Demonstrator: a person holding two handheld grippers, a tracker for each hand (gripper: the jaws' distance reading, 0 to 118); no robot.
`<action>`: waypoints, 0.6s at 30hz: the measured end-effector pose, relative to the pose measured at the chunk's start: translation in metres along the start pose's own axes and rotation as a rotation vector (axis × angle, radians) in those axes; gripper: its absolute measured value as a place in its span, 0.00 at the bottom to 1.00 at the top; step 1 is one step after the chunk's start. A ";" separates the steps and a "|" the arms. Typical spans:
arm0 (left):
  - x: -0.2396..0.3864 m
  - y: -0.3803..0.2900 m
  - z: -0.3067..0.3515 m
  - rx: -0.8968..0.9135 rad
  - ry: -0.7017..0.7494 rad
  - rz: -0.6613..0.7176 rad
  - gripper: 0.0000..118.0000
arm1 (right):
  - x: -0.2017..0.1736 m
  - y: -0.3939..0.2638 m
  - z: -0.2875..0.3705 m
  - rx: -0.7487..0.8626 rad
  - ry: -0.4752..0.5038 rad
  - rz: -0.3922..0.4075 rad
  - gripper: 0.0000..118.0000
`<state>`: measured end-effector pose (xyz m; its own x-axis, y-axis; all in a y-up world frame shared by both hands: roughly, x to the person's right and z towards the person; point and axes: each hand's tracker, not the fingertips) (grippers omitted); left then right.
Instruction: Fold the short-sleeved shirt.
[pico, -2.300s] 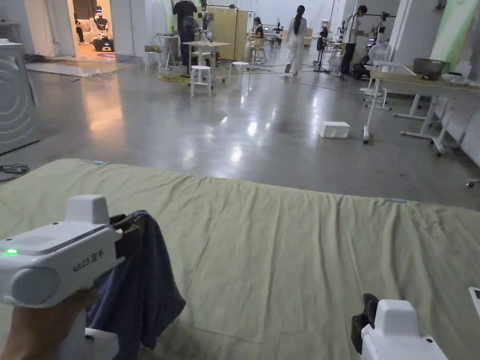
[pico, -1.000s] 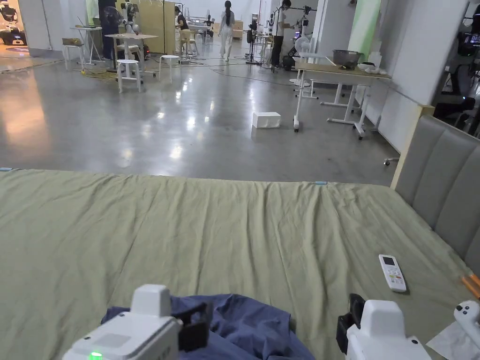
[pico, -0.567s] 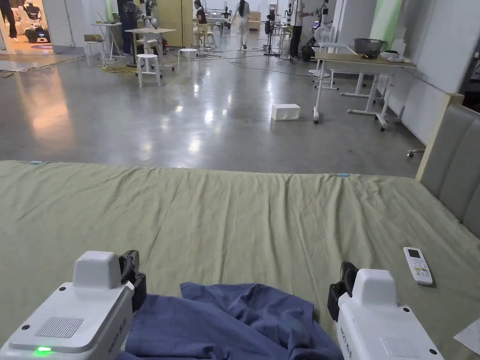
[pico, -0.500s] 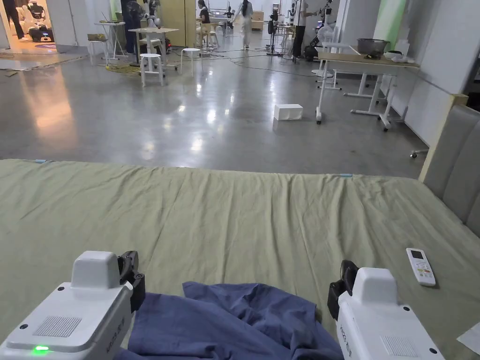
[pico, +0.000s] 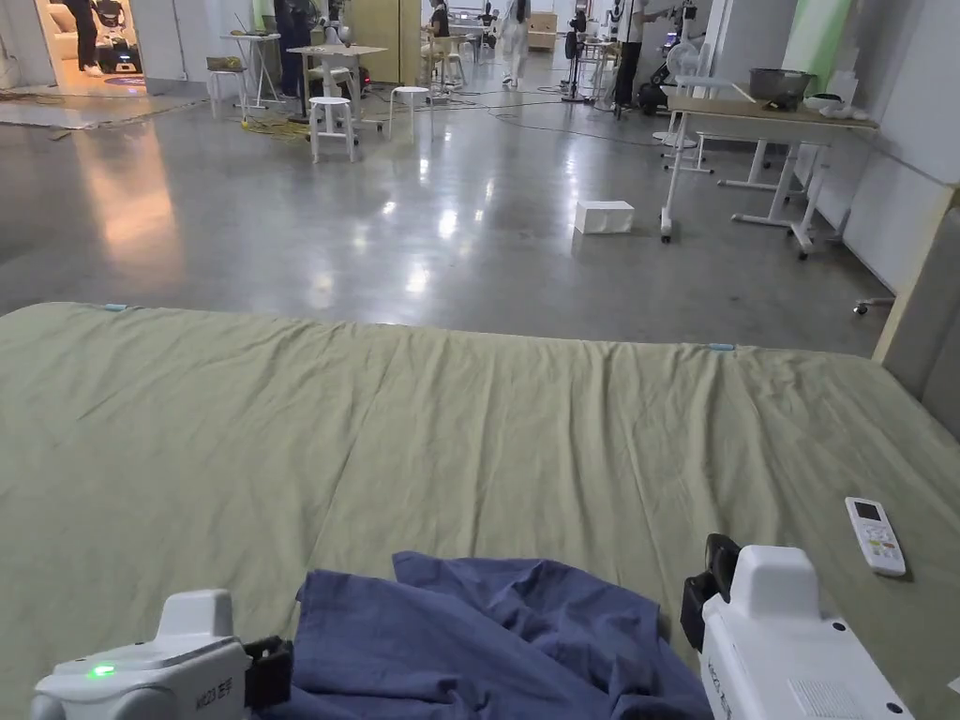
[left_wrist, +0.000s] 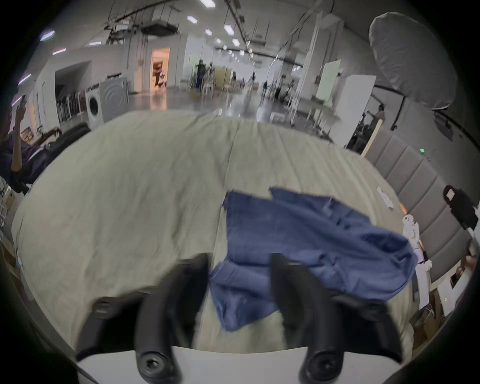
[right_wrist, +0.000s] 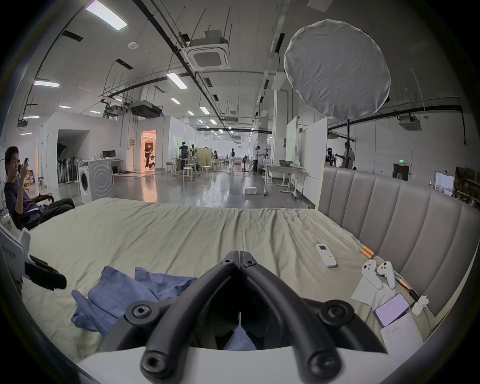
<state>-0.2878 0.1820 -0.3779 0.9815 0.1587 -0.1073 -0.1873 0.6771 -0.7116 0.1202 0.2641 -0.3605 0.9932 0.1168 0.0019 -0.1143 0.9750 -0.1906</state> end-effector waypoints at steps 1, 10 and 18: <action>-0.002 -0.003 -0.007 -0.030 0.002 0.001 0.66 | 0.000 -0.002 0.000 -0.008 -0.001 -0.001 0.00; -0.005 -0.035 -0.049 -0.183 0.024 0.011 0.66 | 0.005 -0.019 0.001 -0.059 -0.014 0.008 0.00; 0.026 -0.053 -0.067 -0.198 0.154 -0.132 0.48 | 0.007 -0.028 0.001 -0.086 -0.019 0.006 0.00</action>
<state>-0.2496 0.1021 -0.3893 0.9942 -0.0430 -0.0986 -0.0610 0.5291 -0.8464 0.1304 0.2374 -0.3543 0.9917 0.1272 0.0188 -0.1172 0.9544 -0.2745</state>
